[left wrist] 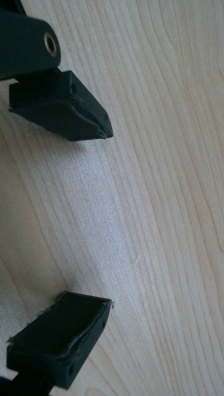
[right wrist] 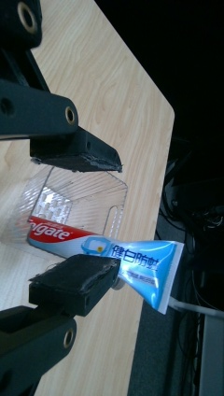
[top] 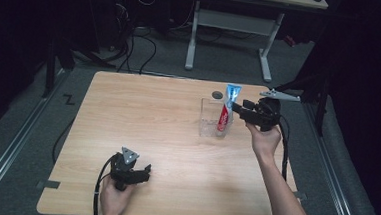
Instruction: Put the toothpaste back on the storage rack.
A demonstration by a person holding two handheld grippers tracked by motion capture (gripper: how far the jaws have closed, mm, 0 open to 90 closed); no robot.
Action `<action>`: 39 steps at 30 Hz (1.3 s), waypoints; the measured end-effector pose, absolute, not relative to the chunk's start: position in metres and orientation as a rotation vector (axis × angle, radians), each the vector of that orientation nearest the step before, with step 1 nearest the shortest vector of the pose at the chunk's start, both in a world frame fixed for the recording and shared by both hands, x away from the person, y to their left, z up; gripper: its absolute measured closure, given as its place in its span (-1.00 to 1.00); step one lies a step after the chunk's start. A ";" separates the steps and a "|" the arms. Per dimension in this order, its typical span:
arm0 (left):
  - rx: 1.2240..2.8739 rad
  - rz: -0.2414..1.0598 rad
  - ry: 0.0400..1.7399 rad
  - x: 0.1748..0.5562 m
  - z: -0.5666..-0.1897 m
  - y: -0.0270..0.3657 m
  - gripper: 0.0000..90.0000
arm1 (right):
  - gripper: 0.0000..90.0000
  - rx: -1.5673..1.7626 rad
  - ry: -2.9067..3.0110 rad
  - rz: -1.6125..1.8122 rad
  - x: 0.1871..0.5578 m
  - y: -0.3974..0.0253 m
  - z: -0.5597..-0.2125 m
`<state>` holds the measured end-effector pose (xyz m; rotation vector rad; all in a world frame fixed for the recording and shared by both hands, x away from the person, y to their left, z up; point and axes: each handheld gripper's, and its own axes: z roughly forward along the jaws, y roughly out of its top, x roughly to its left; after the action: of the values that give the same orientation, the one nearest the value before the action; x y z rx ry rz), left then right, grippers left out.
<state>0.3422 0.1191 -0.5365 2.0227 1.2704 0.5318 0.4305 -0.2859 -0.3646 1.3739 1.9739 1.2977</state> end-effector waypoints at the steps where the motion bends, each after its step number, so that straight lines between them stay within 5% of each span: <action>1: 2.023 0.532 1.270 0.342 -0.536 0.119 -0.65 | 0.04 1.377 1.975 1.299 0.429 -0.287 -0.366; 39: 2.022 0.532 1.272 0.342 -0.536 0.119 -0.65 | 0.03 1.351 1.926 1.301 0.380 -0.326 -0.360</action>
<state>0.3422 0.1190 -0.5365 2.0217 1.2716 0.5324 0.3798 -0.3258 -0.3599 1.3508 1.9264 1.3012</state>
